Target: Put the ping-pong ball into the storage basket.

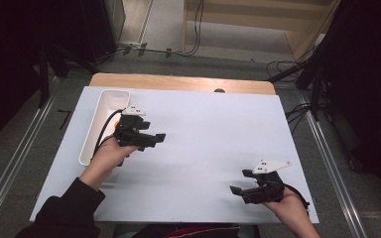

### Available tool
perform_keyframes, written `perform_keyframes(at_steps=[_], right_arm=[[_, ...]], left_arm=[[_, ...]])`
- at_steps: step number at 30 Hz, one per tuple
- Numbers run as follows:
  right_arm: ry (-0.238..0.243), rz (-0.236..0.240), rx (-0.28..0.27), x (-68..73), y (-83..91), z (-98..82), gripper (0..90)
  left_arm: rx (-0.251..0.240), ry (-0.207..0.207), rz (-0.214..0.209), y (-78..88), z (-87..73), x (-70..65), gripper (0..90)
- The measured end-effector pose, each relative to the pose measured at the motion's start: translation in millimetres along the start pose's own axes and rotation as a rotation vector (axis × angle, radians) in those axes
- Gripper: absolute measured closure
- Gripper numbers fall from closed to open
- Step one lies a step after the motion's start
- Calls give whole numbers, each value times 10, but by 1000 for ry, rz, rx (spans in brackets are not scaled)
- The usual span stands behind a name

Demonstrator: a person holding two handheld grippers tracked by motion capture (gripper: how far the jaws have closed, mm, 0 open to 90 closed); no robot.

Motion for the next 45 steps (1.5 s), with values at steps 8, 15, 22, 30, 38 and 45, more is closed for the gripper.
perform_keyframes(at_steps=[8, 15, 22, 30, 38, 45], right_arm=[[0, 1, 1, 2, -2, 0, 207], [1, 1, 2, 3, -3, 0, 207], [1, 1, 2, 2, -3, -1, 207], [3, 2, 4, 3, -3, -1, 207], [0, 2, 6, 4, -3, -1, 207], [0, 3, 6, 4, -2, 0, 207]], left_arm=[[3, -1, -13, -7, -52, -62, 216], [16, -21, -17, -30, -113, -143, 216], [25, -41, -32, -43, -190, -216, 216], [31, -83, -56, -45, -288, -270, 216], [26, -112, -80, -17, -352, -320, 216], [17, -126, -96, -2, -431, -361, 216]])
Point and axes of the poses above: each handheld gripper's, and its own axes: y roughly backward along the jaws, z roughly out of its top, x roughly to its left, the point moved 1 cm from there along -y, roughly forward along the jaws
